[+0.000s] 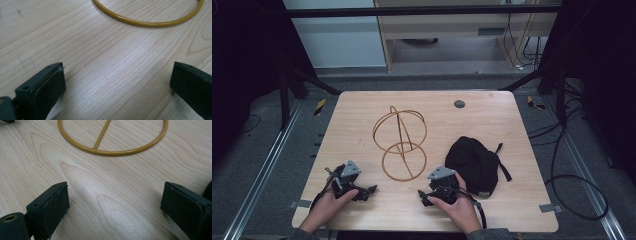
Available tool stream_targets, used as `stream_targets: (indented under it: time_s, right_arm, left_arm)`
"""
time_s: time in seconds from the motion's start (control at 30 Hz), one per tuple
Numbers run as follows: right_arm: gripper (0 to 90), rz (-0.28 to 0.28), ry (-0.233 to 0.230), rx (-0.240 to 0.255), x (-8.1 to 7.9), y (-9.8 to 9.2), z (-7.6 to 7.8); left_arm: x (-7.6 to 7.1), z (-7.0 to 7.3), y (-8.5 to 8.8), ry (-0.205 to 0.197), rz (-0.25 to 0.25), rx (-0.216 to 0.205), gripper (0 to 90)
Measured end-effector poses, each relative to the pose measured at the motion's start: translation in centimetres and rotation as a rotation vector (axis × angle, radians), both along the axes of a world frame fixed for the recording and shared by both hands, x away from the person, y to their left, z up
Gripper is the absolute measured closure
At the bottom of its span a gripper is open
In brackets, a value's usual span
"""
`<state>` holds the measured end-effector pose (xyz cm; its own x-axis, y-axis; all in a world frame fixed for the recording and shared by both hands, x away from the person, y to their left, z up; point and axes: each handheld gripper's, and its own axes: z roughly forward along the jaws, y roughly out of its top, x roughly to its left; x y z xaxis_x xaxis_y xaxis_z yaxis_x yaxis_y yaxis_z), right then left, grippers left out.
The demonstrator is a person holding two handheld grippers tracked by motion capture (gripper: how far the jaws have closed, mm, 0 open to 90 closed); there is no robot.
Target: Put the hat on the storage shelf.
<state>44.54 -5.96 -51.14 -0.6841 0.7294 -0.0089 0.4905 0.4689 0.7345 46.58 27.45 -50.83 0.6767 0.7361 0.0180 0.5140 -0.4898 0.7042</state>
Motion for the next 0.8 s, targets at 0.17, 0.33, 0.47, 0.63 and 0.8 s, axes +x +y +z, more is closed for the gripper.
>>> stream_targets:
  time_s: [0.17, 0.33, 0.47, 0.63, 0.8]
  right_arm:
    - [7.9, -0.001, 0.001, 0.0, 0.0, 0.0, 0.0]
    - [7.3, -0.006, 0.003, -0.006, -0.2, 0.1, 0.1]
    - [6.8, 0.004, -0.032, -0.043, -1.4, 0.1, 1.1]
    - [6.3, -0.042, -0.073, -0.032, -3.1, -1.4, 2.6]
    - [6.1, -0.089, -0.1, -0.015, -4.0, -3.1, 3.5]
  left_arm:
    - [0.0, 0.0, 0.0, 0.001, 0.0, 0.0, 0.0]
    - [0.0, 0.0, 0.0, -0.002, 0.001, -0.002, 0.0]
    - [-0.1, 0.0, 0.0, -0.003, -0.002, -0.002, 0.0]
    - [-0.1, 0.0, 0.0, -0.004, -0.003, -0.002, 0.0]
    - [-0.1, 0.0, 0.0, -0.001, -0.004, -0.001, 0.0]
